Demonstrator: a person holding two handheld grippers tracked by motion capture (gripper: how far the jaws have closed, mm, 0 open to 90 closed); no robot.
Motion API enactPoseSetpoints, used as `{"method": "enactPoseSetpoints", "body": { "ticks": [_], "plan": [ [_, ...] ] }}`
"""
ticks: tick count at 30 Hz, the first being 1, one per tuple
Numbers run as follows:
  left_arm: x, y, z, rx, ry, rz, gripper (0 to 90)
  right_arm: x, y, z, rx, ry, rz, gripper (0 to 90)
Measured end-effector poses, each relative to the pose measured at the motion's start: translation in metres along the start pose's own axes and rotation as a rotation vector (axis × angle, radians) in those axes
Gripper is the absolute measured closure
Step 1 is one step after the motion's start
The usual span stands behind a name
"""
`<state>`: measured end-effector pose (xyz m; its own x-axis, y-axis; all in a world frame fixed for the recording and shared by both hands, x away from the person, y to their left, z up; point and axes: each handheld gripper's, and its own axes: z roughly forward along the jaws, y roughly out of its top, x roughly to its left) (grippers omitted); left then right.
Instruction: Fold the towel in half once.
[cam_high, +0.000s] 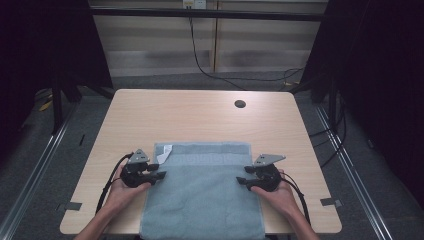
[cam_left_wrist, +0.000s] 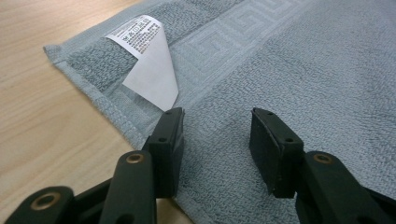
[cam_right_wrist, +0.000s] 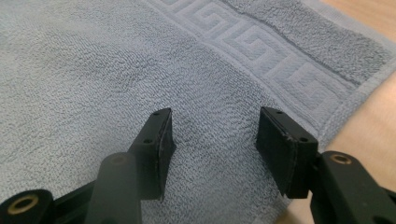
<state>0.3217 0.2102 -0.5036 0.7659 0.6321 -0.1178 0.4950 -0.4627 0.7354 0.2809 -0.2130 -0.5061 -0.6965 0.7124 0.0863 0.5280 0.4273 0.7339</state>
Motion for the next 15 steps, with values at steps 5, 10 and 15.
{"method": "enactPoseSetpoints", "body": {
  "ticks": [5, 10, 15],
  "plan": [
    [-0.009, -0.005, -0.006, 0.010, -0.006, 0.024, 54.8, 0.013, -0.010, -0.012, 0.013, 0.012, 0.012, 46.2],
    [-0.021, -0.012, -0.014, 0.020, -0.044, 0.003, 54.7, 0.027, -0.020, -0.025, 0.024, 0.029, 0.051, 46.2],
    [-0.025, -0.014, -0.022, 0.045, -0.093, 0.006, 52.5, 0.034, -0.024, -0.033, 0.041, 0.097, 0.077, 44.6]
  ]
}}
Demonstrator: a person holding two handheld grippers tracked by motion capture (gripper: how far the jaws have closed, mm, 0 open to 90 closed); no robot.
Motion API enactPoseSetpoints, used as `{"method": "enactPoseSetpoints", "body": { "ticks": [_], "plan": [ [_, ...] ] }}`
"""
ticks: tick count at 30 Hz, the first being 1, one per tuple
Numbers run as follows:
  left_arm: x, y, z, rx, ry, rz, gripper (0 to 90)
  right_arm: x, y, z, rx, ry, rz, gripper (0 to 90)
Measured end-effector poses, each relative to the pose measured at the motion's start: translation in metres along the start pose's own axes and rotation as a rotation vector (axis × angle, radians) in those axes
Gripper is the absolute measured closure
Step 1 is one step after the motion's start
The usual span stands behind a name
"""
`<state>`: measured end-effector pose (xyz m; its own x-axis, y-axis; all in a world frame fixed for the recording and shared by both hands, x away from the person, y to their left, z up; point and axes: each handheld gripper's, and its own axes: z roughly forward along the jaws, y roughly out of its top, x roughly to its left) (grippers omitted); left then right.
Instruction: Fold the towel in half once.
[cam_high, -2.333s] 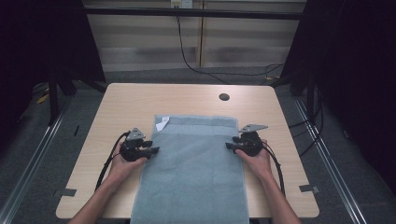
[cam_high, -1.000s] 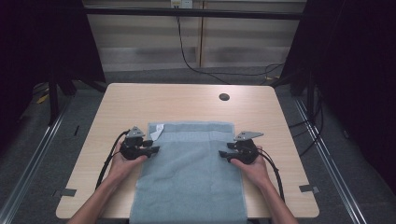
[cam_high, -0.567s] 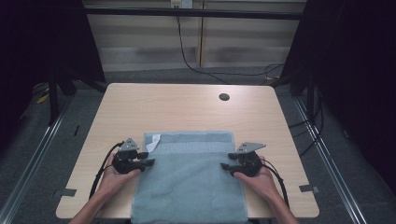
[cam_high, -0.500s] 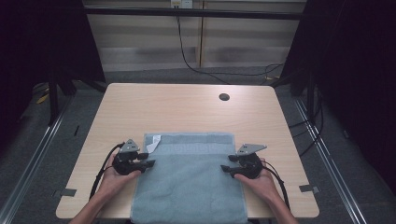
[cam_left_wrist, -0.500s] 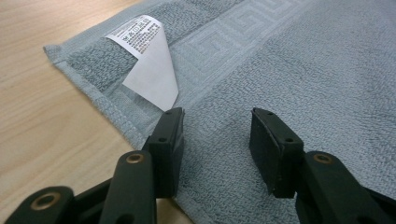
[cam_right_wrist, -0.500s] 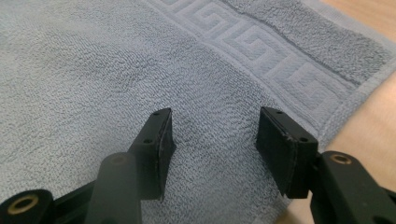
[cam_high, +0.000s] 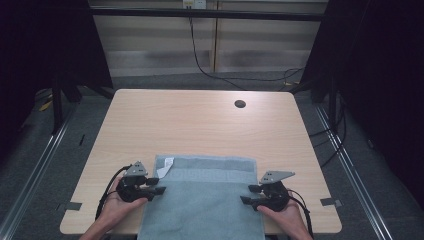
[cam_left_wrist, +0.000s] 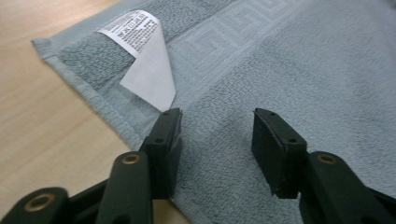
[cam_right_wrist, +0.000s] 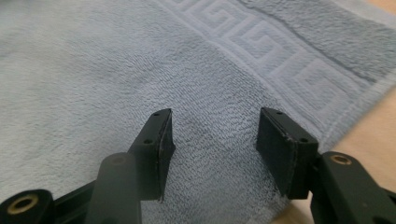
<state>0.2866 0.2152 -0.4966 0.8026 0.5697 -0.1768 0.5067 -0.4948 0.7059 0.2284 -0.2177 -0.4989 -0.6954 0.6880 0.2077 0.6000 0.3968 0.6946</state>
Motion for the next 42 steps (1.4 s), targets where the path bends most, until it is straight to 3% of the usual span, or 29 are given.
{"method": "enactPoseSetpoints", "body": {
  "ticks": [2, 3, 6, 8, 13, 18, 24, 28, 31, 33, 35, 37, 39, 42],
  "plan": [
    [0.005, 0.004, -0.001, -0.020, 0.006, -0.010, 55.5, -0.005, 0.004, -0.001, 0.006, 0.028, 0.017, 43.0],
    [0.007, 0.008, -0.002, -0.032, 0.011, -0.016, 55.1, -0.009, 0.007, -0.002, -0.017, 0.032, 0.038, 42.5],
    [0.021, 0.021, -0.003, -0.072, 0.021, -0.042, 52.6, -0.025, 0.020, -0.004, -0.076, -0.009, 0.064, 41.7],
    [0.030, 0.033, -0.002, -0.070, 0.059, -0.027, 51.7, -0.037, 0.030, -0.002, -0.071, -0.043, 0.051, 41.5],
    [0.056, 0.058, 0.005, -0.118, 0.070, -0.079, 50.5, -0.065, 0.050, 0.011, -0.073, -0.078, 0.059, 42.6],
    [0.066, 0.060, 0.011, -0.136, 0.071, -0.098, 49.1, -0.081, 0.057, 0.025, -0.056, -0.095, 0.056, 40.8],
    [0.066, 0.049, 0.017, -0.103, 0.079, -0.092, 45.6, -0.080, 0.054, 0.032, -0.043, -0.098, 0.051, 38.2],
    [0.069, 0.045, 0.018, -0.108, 0.083, -0.106, 42.4, -0.077, 0.051, 0.034, -0.038, -0.114, 0.035, 37.8],
    [0.070, 0.044, 0.018, -0.105, 0.080, -0.112, 41.4, -0.074, 0.046, 0.036, -0.056, -0.129, 0.020, 37.4],
    [0.072, 0.043, 0.016, -0.113, 0.080, -0.117, 40.9, -0.071, 0.047, 0.036, -0.038, -0.149, -0.011, 37.4],
    [0.073, 0.043, 0.014, -0.113, 0.084, -0.117, 40.9, -0.072, 0.047, 0.033, -0.027, -0.143, 0.003, 37.2],
    [0.074, 0.042, 0.012, -0.125, 0.090, -0.121, 40.9, -0.074, 0.048, 0.027, -0.033, -0.168, -0.009, 35.2],
    [0.075, 0.041, 0.010, -0.134, 0.092, -0.132, 40.8, -0.077, 0.046, 0.022, -0.043, -0.155, 0.014, 35.1],
    [0.077, 0.040, 0.011, -0.128, 0.094, -0.135, 40.5, -0.074, 0.042, 0.026, 0.001, -0.161, -0.017, 31.9]
  ]
}}
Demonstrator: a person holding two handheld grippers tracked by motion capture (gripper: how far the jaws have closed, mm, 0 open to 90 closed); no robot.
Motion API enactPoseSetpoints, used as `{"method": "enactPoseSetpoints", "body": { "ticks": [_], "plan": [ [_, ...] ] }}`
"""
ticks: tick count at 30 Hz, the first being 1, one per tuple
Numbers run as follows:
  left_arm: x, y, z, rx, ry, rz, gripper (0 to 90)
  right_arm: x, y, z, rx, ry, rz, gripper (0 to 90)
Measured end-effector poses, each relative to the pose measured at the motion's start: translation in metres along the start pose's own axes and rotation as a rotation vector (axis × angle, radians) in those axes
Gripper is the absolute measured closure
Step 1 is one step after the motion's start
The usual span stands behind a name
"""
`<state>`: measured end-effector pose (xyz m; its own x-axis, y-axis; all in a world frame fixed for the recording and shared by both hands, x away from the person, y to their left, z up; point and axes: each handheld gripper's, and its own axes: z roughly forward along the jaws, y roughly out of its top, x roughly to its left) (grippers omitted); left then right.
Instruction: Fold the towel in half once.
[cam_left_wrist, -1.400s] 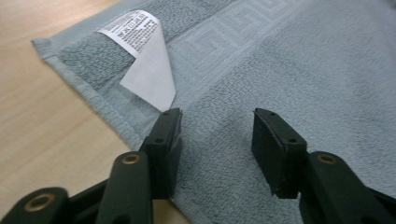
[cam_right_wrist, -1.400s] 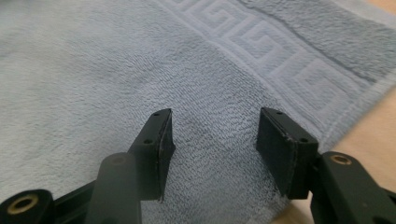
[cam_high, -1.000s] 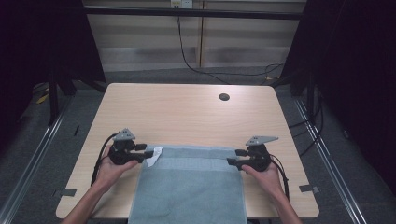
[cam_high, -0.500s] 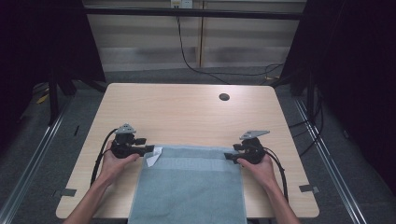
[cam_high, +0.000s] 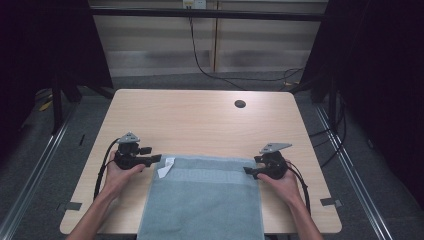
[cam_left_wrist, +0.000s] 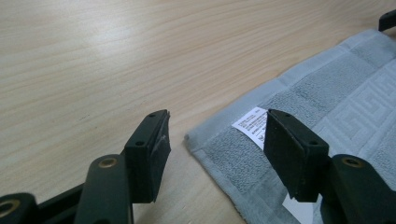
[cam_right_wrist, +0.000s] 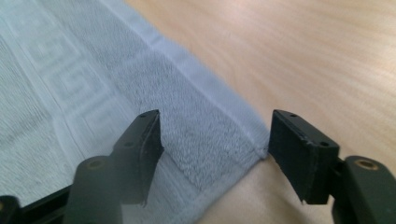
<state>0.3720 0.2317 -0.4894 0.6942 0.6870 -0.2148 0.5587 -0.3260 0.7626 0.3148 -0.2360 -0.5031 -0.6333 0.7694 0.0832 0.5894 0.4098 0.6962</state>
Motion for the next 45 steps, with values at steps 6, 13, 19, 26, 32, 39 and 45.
{"method": "enactPoseSetpoints", "body": {
  "ticks": [6, 13, 19, 26, 32, 39, 45],
  "plan": [
    [-0.004, 0.000, 0.001, 0.001, -0.001, 0.016, 39.9, 0.008, 0.000, 0.004, -0.008, -0.018, -0.027, 43.5],
    [-0.010, -0.002, 0.008, 0.040, -0.020, 0.073, 38.7, 0.011, 0.002, 0.006, -0.038, 0.025, -0.022, 72.0],
    [-0.016, -0.009, 0.013, 0.071, -0.019, 0.130, 35.3, 0.009, 0.002, 0.007, -0.035, 0.063, 0.007, 82.4],
    [-0.017, -0.009, 0.017, 0.100, 0.016, 0.176, 33.0, 0.009, 0.002, 0.007, -0.037, 0.064, 0.007, 82.4],
    [-0.024, -0.014, 0.018, 0.099, 0.006, 0.198, 33.5, 0.009, 0.002, 0.007, -0.037, 0.064, 0.008, 82.4],
    [-0.029, -0.014, 0.019, 0.089, -0.061, 0.207, 62.2, 0.009, 0.002, 0.007, -0.039, 0.062, 0.010, 82.4],
    [-0.025, -0.014, 0.020, 0.081, -0.112, 0.148, 80.0, 0.007, 0.001, 0.007, -0.040, 0.086, 0.049, 82.6]
  ]
}}
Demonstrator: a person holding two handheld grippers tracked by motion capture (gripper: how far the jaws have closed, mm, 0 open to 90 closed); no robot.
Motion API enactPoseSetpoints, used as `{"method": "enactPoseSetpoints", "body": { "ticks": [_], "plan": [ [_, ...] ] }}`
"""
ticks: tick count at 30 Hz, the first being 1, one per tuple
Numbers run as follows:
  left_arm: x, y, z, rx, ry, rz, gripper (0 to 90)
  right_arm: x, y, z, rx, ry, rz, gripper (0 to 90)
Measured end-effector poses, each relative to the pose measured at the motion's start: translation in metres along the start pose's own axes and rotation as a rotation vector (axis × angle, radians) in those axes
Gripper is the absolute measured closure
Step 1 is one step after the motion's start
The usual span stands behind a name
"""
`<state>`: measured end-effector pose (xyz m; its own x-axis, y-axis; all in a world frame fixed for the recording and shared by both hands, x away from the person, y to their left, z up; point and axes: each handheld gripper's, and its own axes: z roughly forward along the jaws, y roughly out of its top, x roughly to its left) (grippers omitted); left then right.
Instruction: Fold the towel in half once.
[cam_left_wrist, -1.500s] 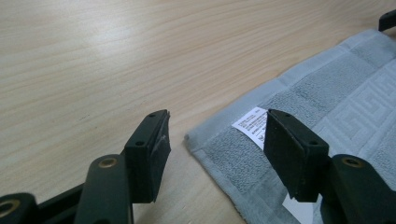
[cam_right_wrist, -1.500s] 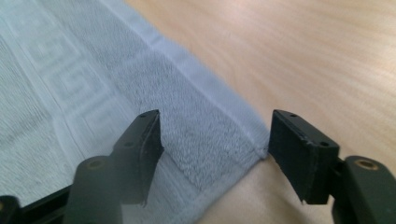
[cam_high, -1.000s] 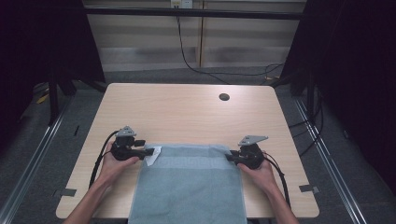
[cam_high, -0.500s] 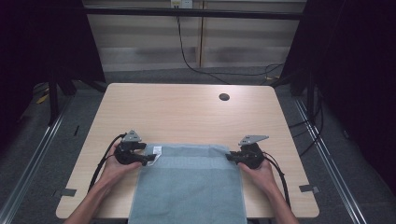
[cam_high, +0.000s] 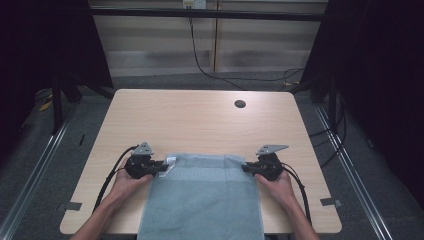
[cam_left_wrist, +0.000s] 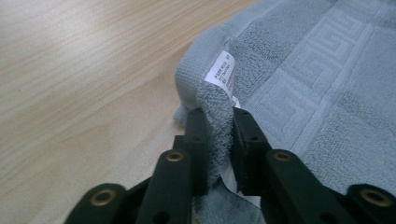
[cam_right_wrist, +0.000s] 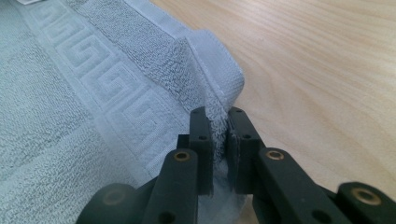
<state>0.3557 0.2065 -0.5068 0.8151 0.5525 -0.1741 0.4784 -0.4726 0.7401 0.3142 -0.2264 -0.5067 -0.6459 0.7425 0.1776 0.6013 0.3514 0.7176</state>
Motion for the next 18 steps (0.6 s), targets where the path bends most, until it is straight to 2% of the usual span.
{"method": "enactPoseSetpoints", "body": {
  "ticks": [2, 6, 9, 14, 18],
  "plan": [
    [0.002, -0.001, 0.000, -0.008, -0.012, -0.026, 81.4, 0.000, 0.000, 0.000, -0.002, 0.008, 0.005, 83.2],
    [0.001, -0.001, -0.004, -0.015, -0.019, -0.045, 82.2, -0.001, 0.001, 0.000, -0.007, 0.031, 0.020, 84.4],
    [0.000, 0.000, -0.006, -0.022, -0.022, -0.041, 82.4, -0.001, 0.002, -0.001, -0.005, 0.043, 0.024, 84.7],
    [0.000, 0.007, -0.015, -0.085, -0.048, -0.070, 82.8, -0.001, 0.011, -0.013, -0.081, 0.052, 0.046, 84.9],
    [0.000, 0.017, -0.028, -0.138, -0.043, -0.051, 83.2, -0.003, 0.021, -0.025, -0.131, 0.045, 0.039, 85.0]
  ]
}}
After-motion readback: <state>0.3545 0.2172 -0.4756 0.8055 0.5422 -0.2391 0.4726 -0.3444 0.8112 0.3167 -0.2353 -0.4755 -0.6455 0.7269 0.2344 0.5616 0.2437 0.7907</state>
